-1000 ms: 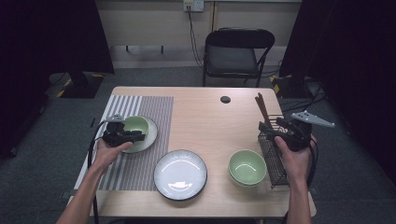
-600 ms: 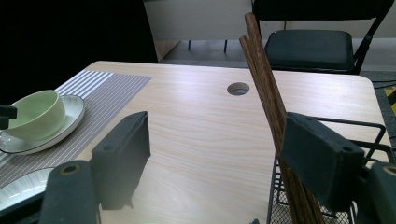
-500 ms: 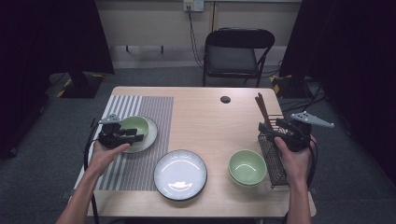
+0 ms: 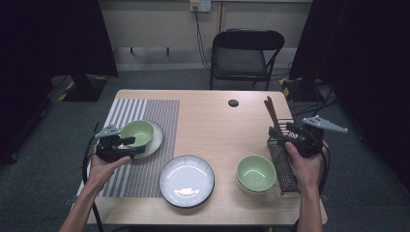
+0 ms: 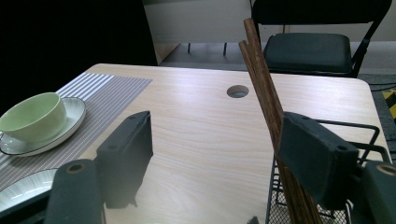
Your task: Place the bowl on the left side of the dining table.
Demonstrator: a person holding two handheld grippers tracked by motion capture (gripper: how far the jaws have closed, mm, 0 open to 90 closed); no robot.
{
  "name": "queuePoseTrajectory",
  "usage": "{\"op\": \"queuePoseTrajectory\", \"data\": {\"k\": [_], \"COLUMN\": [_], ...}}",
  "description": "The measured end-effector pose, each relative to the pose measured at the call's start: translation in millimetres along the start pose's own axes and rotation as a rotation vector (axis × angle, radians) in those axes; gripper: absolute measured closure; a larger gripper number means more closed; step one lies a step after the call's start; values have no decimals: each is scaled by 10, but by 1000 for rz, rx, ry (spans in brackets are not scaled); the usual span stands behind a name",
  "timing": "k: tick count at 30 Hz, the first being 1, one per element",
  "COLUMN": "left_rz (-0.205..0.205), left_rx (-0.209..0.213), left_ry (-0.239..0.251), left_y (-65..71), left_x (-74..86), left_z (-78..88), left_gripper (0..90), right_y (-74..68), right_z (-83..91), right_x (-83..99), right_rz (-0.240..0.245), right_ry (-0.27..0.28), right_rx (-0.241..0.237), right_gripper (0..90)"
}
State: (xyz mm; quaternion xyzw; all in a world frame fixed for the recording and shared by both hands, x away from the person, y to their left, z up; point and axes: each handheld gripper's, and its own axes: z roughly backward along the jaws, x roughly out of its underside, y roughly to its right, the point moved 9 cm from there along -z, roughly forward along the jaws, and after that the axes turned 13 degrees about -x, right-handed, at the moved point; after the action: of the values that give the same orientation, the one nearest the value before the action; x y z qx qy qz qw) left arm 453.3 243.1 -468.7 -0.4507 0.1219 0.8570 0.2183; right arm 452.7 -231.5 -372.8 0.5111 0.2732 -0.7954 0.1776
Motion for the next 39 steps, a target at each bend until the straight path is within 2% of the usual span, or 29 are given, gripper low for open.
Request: {"op": "queuePoseTrajectory", "data": {"k": [4, 6, 8, 12, 14, 15, 17, 19, 21, 22, 23, 25, 28, 32, 36, 37, 39], "left_rz": [-2, -28, -17, -24, -23, -38, -41, -59, -54, -51, -52, -64, -78, -110, -123, -133, -137], "left_rx": [3, -2, -1, -4, 8, 1, 21, -10, 10, 20, 11, 21, 24, -2, -38, -57, -62], "left_ry": [-1, -12, -30, -44, -56, -57, -69, -92, -75, -82, -90, -105, -134, -153, -184, -186, -180], "left_y": [36, 57, 77, 115, 133, 138, 163, 169, 201, 217, 219, 246, 273, 271, 230, 216, 200], "left_x": [84, 143, 207, 355, 413, 437, 475, 523, 566, 599, 624, 683, 773, 868, 958, 972, 976], "left_z": [60, 72, 78, 90, 93, 93, 92, 81, 83, 77, 67, 44, -8, -80, -133, -147, -149], "left_gripper": [269, 260, 249, 229, 214, 205, 174, 182, 194, 178, 177, 227, 225, 231, 231, 230, 227], "right_y": [12, 12, 4, -8, -7, 3, 12, 29, 44, 53, 71, 84, 74, 58, 76, 87, 105], "right_z": [27, 33, 36, 68, 92, 100, 111, 137, 167, 186, 212, 238, 248, 236, 250, 263, 287], "right_x": [7, 16, 21, 11, 7, 8, 20, 52, 83, 96, 99, 95, 97, 149, 211, 231, 256], "right_rz": [-6, -8, -5, -7, -11, -12, -17, -23, -28, -30, -32, -39, -33, -26, -31, -34, -35], "right_ry": [-2, -10, -16, -16, -14, -14, -19, -30, -37, -42, -38, -31, -32, -66, -93, -104, -113], "right_rx": [-2, -3, -7, -14, -22, -17, -20, -16, -14, -12, -7, -7, -7, -4, 0, 4, 8], "right_gripper": [276, 273, 273, 298, 320, 323, 331, 341, 351, 361, 371, 389, 425, 496, 572, 597, 625]}}
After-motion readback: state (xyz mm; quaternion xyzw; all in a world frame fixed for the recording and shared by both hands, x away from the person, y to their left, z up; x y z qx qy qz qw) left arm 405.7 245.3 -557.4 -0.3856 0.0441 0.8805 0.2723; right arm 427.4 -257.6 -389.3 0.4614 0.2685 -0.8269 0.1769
